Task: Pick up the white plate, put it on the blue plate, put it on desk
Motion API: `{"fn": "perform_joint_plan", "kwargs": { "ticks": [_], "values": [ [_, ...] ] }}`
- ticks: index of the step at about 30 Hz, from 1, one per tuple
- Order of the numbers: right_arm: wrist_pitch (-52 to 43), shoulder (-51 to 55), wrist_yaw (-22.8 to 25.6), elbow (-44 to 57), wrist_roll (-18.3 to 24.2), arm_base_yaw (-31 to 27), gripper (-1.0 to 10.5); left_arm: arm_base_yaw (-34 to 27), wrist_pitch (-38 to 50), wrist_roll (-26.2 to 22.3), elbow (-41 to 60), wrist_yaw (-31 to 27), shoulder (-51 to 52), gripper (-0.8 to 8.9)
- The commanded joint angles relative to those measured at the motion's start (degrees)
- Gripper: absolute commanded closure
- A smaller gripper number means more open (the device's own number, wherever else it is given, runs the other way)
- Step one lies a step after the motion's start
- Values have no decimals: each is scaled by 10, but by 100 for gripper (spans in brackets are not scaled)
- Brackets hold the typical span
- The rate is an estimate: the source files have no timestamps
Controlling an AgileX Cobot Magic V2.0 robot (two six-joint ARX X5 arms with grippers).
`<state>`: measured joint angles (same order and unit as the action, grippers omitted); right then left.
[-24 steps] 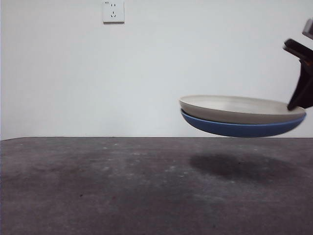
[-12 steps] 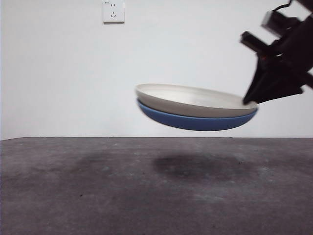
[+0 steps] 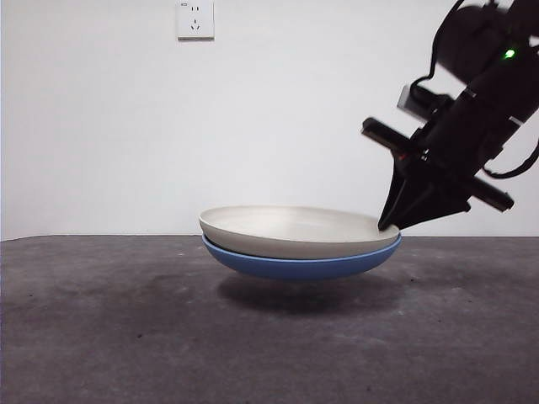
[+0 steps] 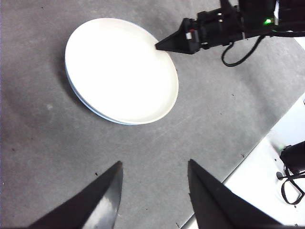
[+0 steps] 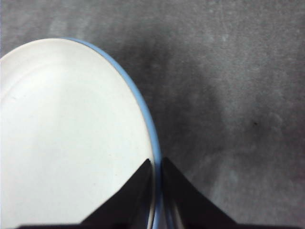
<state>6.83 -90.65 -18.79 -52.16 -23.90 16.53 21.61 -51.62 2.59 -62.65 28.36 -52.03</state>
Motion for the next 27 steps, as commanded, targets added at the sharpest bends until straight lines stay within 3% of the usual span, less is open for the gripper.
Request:
{"fn": "perform_joint_plan", "kwargs": {
  "ticks": [1,16,21,27],
  "values": [
    [-12,-25,-2,-20,-12,3,941,2,2,-3,-6,2,-3,596],
    [-8,-75,10,-23,-10,11,939,2,0,-2,-6,2,-3,596],
    [-8,-74,9,-23,-12,11,707,2,0,-3,-6,2,-3,596],
    [-4,-42,9,-23,-14,9,699,2,0,-3,-6,2,-3,596]
  ]
}}
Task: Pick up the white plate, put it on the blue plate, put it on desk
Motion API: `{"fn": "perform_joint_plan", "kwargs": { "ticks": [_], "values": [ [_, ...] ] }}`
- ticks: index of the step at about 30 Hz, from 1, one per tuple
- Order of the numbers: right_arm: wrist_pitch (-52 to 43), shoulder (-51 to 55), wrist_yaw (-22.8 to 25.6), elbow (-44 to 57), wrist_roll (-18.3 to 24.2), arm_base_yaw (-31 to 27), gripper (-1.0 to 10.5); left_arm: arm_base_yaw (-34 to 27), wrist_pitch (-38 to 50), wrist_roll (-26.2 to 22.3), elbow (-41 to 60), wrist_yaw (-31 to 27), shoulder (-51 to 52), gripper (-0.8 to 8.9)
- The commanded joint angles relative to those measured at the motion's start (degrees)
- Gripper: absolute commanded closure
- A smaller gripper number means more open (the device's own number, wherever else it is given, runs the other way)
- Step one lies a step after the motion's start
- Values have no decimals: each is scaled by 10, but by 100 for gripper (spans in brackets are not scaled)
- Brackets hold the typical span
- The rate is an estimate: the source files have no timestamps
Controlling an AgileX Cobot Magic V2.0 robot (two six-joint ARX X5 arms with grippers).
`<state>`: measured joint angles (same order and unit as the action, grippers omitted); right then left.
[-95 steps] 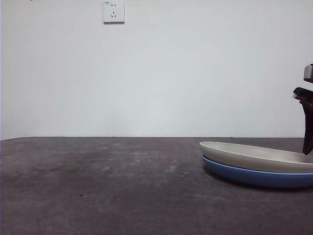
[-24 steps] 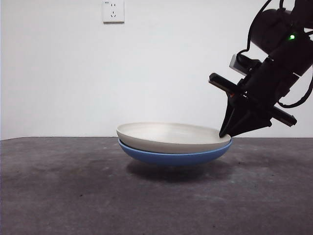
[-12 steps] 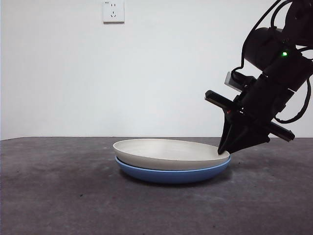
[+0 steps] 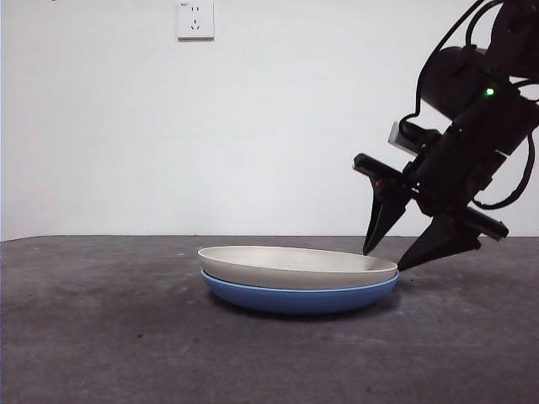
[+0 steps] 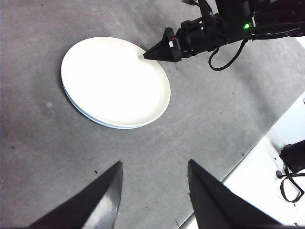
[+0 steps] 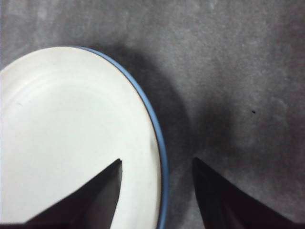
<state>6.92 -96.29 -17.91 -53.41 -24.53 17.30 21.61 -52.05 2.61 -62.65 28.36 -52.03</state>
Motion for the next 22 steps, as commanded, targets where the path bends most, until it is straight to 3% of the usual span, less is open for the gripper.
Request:
{"fn": "perform_joint_plan", "kwargs": {
  "ticks": [1,5,9,16,22],
  "values": [
    [-4,26,2,-10,-7,1,699,2,5,-3,-6,2,-3,596],
    [18,86,4,-10,6,-1,699,2,5,-3,-6,2,-3,596],
    [76,162,-10,-10,46,2,699,2,5,-3,-6,2,-3,596],
    [251,311,-48,-10,132,35,701,2,7,-3,-6,2,-3,596],
    [388,394,-48,-10,158,71,701,2,7,-3,-6,2,-3,596]
  ]
}}
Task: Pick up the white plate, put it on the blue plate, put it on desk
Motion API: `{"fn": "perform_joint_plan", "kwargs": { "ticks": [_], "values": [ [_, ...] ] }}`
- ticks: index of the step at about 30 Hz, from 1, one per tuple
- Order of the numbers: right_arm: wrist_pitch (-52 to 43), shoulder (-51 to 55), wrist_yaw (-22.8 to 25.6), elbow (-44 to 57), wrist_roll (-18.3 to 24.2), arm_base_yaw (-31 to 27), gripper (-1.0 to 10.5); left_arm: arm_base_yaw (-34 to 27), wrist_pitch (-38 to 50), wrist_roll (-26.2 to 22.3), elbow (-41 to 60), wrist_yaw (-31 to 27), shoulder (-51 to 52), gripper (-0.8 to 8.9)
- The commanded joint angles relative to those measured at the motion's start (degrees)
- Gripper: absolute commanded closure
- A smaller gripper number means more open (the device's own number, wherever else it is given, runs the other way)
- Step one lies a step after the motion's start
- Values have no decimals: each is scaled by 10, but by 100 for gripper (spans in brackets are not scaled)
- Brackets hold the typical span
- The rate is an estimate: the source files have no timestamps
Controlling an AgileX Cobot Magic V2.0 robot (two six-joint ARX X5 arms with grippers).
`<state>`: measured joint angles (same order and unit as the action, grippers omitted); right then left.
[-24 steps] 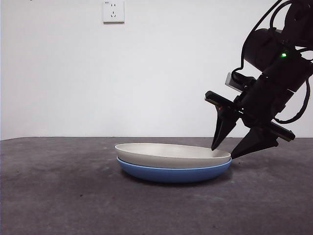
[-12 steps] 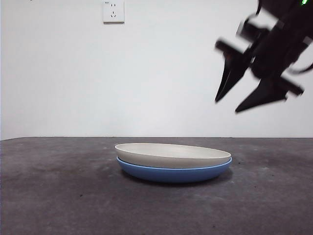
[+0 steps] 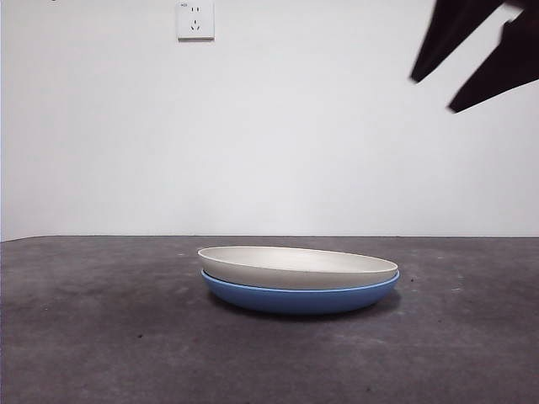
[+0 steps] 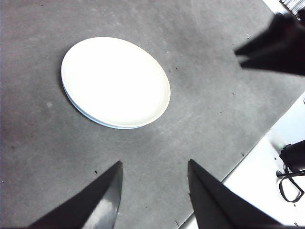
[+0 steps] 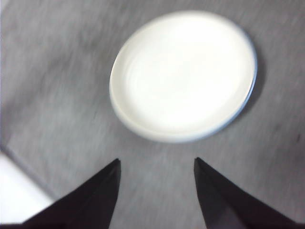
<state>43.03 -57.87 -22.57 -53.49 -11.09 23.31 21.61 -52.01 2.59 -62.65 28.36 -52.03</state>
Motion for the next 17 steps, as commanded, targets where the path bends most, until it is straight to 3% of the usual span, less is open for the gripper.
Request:
{"fn": "perform_joint_plan", "kwargs": {
  "ticks": [1,9,11,13,17],
  "values": [
    [39,18,-1,-10,27,15,701,2,6,-3,-6,2,-3,596],
    [64,41,1,-10,28,28,704,2,6,-2,-6,2,-3,601],
    [64,40,1,-10,28,28,789,2,5,-2,-6,2,-3,669],
    [63,40,1,-10,29,28,951,2,5,-2,-6,2,-3,816],
    [61,40,1,-10,28,28,938,2,5,-5,-6,2,-3,800]
  ]
}}
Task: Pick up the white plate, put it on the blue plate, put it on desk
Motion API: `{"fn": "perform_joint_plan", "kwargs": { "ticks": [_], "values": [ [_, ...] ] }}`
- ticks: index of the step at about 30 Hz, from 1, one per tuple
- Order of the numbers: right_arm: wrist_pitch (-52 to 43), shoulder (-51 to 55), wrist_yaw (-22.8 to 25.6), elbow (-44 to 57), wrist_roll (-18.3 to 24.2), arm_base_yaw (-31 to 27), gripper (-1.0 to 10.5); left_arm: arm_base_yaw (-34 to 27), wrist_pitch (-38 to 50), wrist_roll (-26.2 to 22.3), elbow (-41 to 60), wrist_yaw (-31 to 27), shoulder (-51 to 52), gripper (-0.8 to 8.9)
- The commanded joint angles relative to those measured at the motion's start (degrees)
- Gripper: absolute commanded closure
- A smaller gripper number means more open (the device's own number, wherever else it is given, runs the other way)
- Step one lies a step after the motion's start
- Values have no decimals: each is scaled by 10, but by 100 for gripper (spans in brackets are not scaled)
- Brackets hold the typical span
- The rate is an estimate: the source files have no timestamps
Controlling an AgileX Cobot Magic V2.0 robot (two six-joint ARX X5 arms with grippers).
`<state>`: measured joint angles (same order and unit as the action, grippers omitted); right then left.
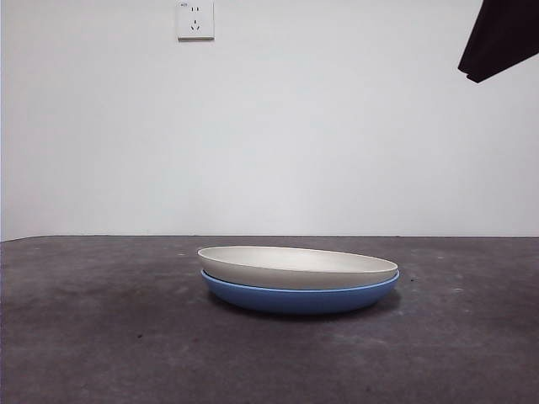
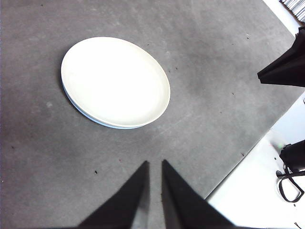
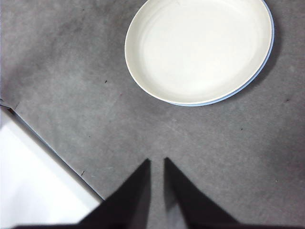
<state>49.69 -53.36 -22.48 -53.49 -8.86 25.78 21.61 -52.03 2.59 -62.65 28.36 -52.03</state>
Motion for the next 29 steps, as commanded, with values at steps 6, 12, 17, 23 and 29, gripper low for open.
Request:
{"fn": "perform_joint_plan", "kwargs": {
  "ticks": [6,12,17,23,29],
  "values": [
    [-18,-5,0,-10,6,3,938,2,6,-4,-6,2,-3,800],
    [-29,-5,0,-10,6,3,938,2,6,-4,-6,2,-3,800],
    [-42,-5,0,-10,6,3,938,2,7,-4,-6,2,-3,800],
    [-45,-5,0,-10,6,3,938,2,7,-4,-6,2,-3,800],
    [-47,-5,0,-10,6,3,938,-40,101,-40,-2,-63,35,800]
  ]
}}
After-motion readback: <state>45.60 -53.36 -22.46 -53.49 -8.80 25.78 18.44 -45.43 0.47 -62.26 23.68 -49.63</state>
